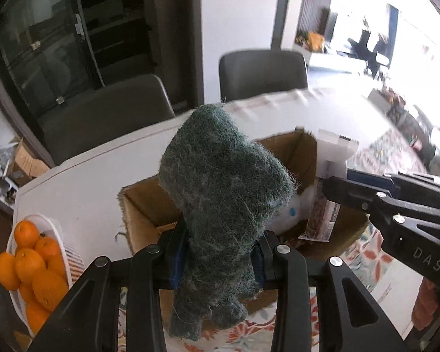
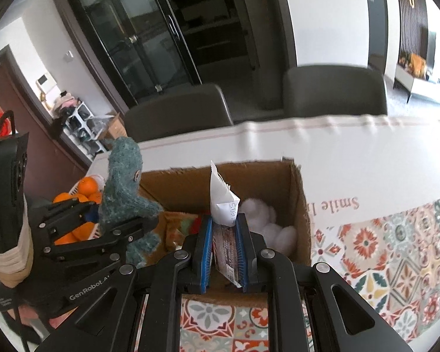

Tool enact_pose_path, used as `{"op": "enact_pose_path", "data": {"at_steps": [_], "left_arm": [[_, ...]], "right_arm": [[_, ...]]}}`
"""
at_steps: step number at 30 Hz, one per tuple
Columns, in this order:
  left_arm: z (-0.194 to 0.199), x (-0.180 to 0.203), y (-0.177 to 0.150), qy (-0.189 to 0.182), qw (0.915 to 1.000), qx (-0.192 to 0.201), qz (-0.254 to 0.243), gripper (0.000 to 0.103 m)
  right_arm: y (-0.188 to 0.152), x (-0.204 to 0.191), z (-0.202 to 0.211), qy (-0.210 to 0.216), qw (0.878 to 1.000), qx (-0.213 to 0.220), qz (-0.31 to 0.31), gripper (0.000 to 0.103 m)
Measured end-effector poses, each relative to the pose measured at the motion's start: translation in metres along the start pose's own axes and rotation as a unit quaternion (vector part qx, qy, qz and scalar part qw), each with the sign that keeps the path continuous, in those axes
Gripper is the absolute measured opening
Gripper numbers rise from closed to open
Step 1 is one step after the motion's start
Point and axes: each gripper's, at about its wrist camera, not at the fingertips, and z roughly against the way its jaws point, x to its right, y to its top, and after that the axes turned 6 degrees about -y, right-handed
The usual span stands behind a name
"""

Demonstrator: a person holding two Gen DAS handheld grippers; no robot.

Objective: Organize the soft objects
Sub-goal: 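Open left tool releasing the glove while right tool drops the snack into the box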

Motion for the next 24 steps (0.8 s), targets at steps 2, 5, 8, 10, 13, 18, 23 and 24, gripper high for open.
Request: {"op": "enact_pose_path", "data": {"at_steps": [2, 5, 8, 10, 13, 18, 23, 24], "left_arm": [[-0.015, -0.002, 0.001, 0.004, 0.9996, -0.023, -0.017, 0.037], [-0.032, -0.002, 0.002, 0.003, 0.9980, -0.053, -0.035, 0.039], [-0.047, -0.001, 0.001, -0.006, 0.9950, -0.089, -0.047, 0.051], [-0.056, -0.001, 0.002, -0.006, 0.9925, -0.111, -0.051, 0.061], [-0.060, -0.002, 0.001, 0.008, 0.9909, -0.124, -0.052, 0.073], [-0.053, -0.004, -0.002, 0.032, 0.9925, -0.111, -0.040, 0.086], [-0.040, -0.002, 0.003, 0.022, 0.9950, -0.093, -0.032, 0.090], [-0.038, -0.001, 0.003, 0.024, 0.9950, -0.091, -0.033, 0.090]], "right_arm": [[-0.001, 0.004, -0.013, 0.002, 1.000, -0.016, -0.005, 0.017], [-0.003, 0.008, -0.031, 0.001, 0.999, -0.039, -0.007, 0.017], [-0.005, 0.011, -0.044, 0.007, 0.998, -0.060, -0.013, 0.017], [-0.005, 0.013, -0.052, 0.008, 0.997, -0.073, -0.013, 0.017], [-0.004, 0.015, -0.059, 0.000, 0.996, -0.089, -0.012, 0.029], [0.001, 0.014, -0.049, -0.040, 0.997, -0.065, -0.003, 0.049], [0.003, 0.014, -0.024, -0.057, 0.998, -0.040, -0.007, 0.050], [0.004, 0.014, -0.018, -0.065, 0.997, -0.036, -0.007, 0.051]]}}
